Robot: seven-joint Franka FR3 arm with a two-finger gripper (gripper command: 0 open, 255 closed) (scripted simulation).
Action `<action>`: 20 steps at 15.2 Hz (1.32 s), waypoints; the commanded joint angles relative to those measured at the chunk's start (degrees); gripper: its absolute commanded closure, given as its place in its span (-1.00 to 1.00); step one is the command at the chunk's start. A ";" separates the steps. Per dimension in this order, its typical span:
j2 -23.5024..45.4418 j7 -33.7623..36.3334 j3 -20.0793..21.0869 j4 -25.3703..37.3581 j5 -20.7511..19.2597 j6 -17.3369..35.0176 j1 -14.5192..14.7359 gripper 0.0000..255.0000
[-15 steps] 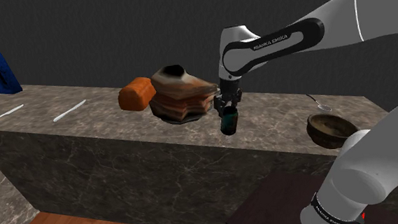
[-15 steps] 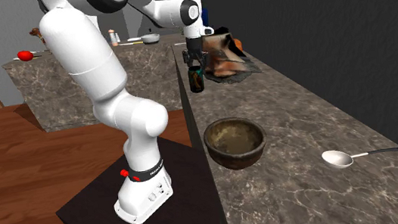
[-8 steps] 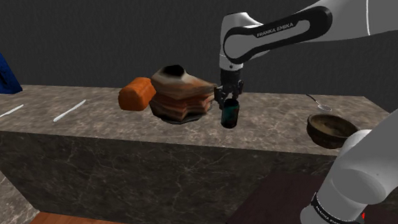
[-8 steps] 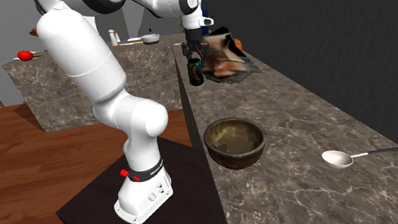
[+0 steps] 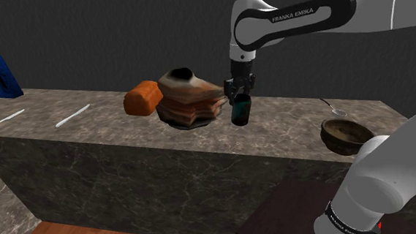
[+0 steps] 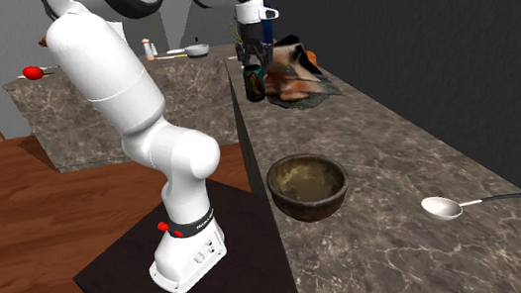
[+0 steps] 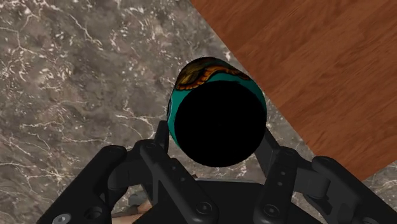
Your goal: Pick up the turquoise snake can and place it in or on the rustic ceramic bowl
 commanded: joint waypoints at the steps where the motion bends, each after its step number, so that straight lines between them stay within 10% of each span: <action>1: 0.02 -0.10 -0.07 1.62 -0.03 -1.60 -0.04 1.00; 20: -20.50 -14.37 -10.88 -8.77 -6.40 -11.39 -6.10 1.00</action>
